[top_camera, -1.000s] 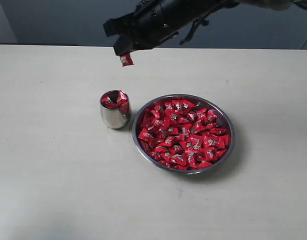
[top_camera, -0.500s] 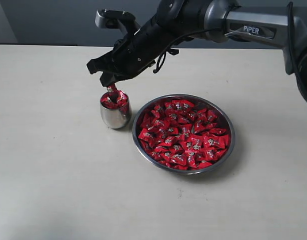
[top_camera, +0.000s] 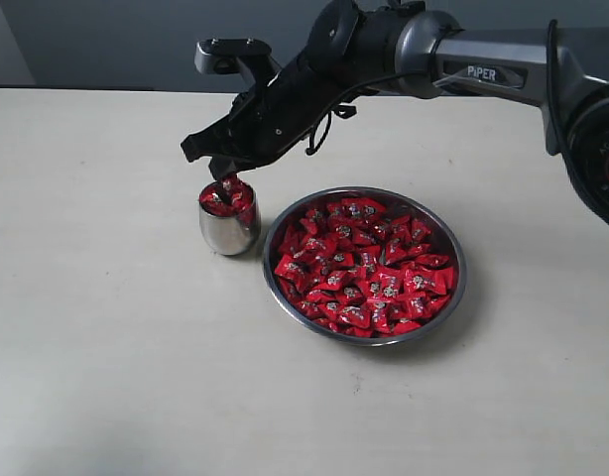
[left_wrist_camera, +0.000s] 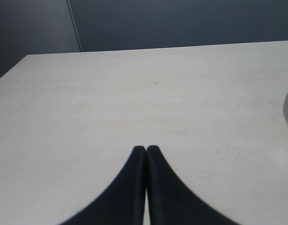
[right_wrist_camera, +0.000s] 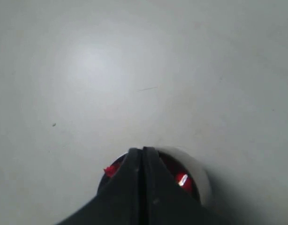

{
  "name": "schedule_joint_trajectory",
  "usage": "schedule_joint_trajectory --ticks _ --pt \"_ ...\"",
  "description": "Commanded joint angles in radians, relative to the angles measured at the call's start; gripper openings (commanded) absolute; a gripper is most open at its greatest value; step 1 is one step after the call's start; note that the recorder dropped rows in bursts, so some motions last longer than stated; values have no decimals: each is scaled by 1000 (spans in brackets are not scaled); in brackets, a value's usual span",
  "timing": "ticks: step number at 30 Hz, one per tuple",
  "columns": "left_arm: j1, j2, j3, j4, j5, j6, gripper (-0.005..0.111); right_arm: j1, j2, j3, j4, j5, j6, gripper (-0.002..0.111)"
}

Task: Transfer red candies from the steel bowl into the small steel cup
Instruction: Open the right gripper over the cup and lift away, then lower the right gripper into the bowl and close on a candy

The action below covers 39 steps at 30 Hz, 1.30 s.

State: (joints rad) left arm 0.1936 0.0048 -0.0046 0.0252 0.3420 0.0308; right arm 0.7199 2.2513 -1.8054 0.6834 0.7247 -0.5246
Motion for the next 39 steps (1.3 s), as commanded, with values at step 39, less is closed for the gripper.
schedule_joint_trajectory --ticks 39 --pt "-7 -5 5 2 -8 -1 0 -44 -133 66 -47 44 28 35"
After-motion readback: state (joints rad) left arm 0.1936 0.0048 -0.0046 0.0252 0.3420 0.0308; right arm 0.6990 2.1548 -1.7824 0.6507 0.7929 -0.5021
